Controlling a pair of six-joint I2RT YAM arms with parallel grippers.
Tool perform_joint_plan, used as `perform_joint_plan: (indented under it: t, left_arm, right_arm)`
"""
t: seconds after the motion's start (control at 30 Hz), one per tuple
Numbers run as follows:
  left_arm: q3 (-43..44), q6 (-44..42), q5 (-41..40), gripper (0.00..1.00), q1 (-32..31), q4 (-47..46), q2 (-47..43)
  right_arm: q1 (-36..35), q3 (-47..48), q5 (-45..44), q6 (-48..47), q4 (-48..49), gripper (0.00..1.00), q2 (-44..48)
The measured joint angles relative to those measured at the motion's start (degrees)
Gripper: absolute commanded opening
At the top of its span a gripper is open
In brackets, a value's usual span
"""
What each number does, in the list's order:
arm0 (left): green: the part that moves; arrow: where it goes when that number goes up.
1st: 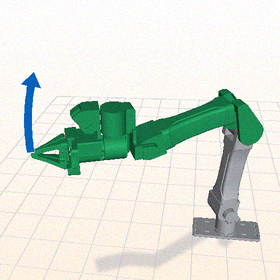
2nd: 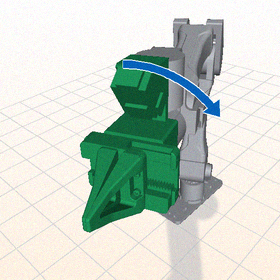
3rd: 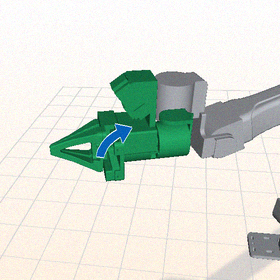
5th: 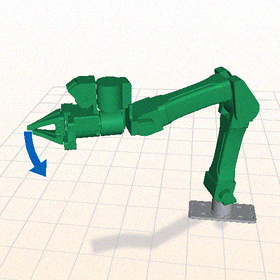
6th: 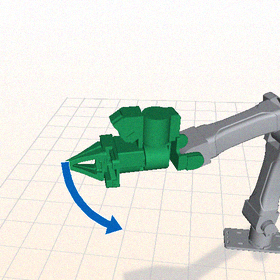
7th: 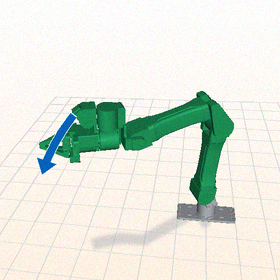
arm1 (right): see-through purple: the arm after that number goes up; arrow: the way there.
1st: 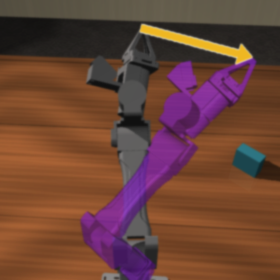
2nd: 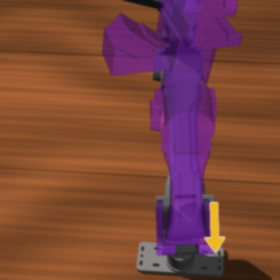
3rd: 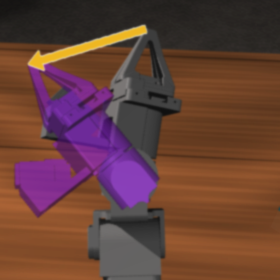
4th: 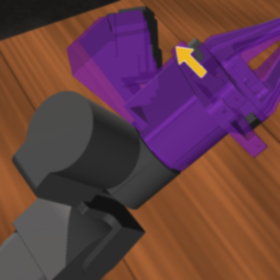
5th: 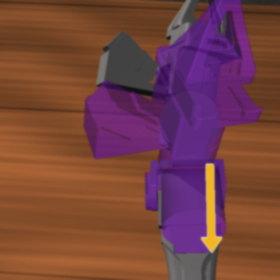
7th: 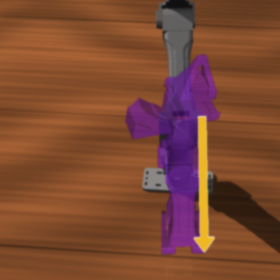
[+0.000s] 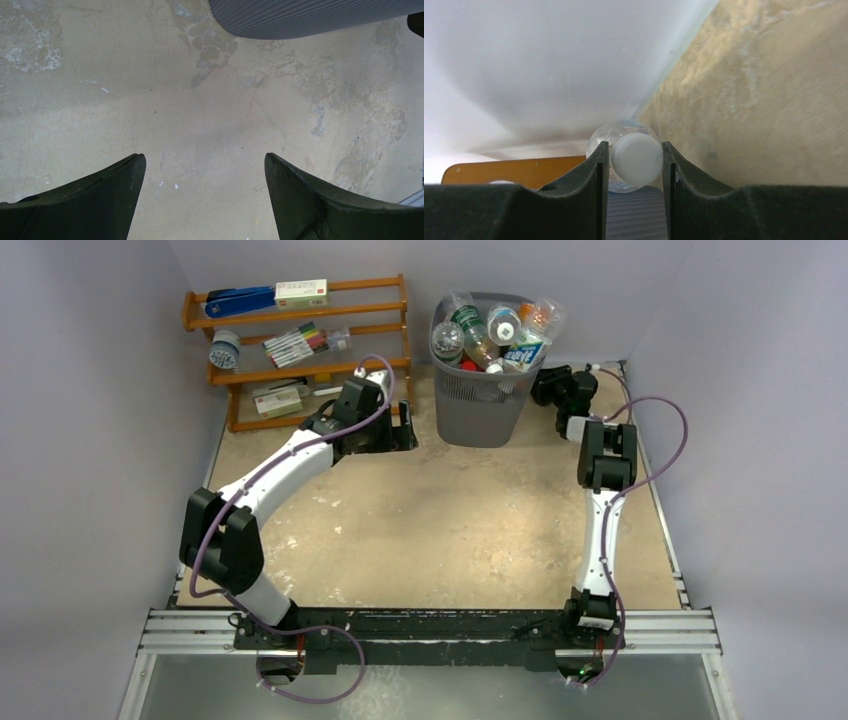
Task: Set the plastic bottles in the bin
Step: Pick up the plastic bottle at the center of the board.
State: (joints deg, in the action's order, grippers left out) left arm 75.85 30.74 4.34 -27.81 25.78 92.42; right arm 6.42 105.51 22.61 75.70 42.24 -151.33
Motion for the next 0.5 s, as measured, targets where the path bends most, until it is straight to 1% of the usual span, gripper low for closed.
perform_joint_plan:
  t: [0.17,0.33,0.5]
  left_arm:
    - [0.0,0.02,-0.02,0.88,0.04,0.66,-1.33]
    - [0.0,0.07,-0.02,0.88,0.04,1.81,-5.03]
    - [0.0,0.13,-0.04,0.88,0.04,3.08,-8.92]
  right_arm:
    - [-0.2,-5.81,-3.82,-5.11,-2.97,0.23,8.74]
    - [-0.31,-11.37,-11.52,-13.16,-8.07,0.23,21.16]
    - [-0.31,-15.78,-17.9,-18.82,-11.02,0.23,31.85]
